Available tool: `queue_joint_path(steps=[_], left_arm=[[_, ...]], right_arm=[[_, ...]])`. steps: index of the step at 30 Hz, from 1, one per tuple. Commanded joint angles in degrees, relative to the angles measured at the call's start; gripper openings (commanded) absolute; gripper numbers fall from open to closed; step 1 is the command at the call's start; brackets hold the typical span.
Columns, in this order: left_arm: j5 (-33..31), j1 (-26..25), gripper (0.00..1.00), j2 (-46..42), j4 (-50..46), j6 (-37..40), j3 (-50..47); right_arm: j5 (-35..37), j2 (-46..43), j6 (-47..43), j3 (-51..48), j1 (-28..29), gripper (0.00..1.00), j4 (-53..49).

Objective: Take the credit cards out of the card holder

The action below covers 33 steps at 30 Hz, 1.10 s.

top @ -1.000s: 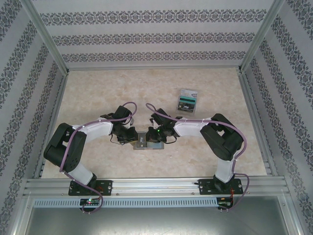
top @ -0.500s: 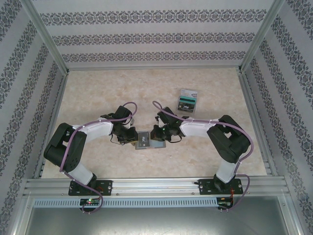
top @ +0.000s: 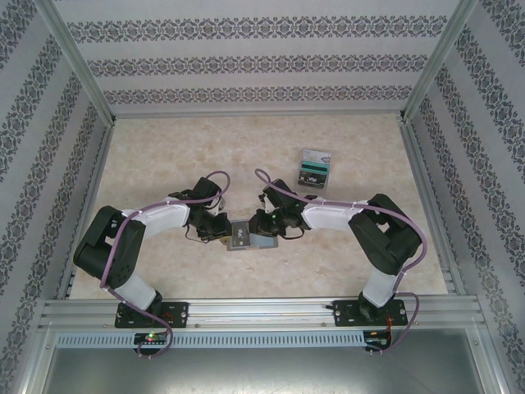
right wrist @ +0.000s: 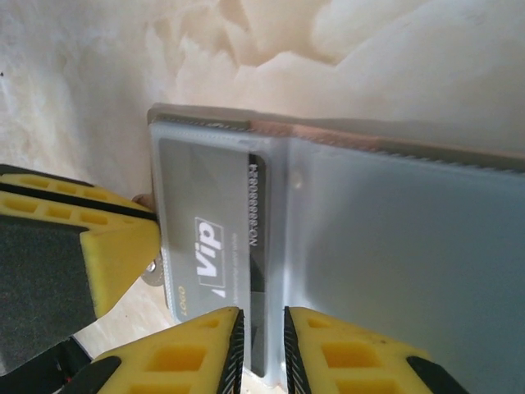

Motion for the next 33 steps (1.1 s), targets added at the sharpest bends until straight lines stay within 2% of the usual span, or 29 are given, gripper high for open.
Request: queue_joint_path(steps=[1,13,25,33], left_arm=[[0.1,0.3,0.14,0.5,0.2,0.3,-0.5],[0.0,0.2,0.15,0.5,0.2,0.4,-0.6],[0.2,0.2,0.15,0.4,0.3,0.4,-0.6],[0.4,0.2,0.15,0.3,0.5,0.2,-0.8]], right_arm=[[-1.1,1.7,-0.9,1.8,0.9,0.22,1.4],[-0.1,4.1,-1.3,2.3,1.8,0.23,0.3],[-4.6,4.9,-0.1,3.6,2.3,0.22,4.8],[-4.8,6.4,0.8,3.6,2.4,0.23,4.7]])
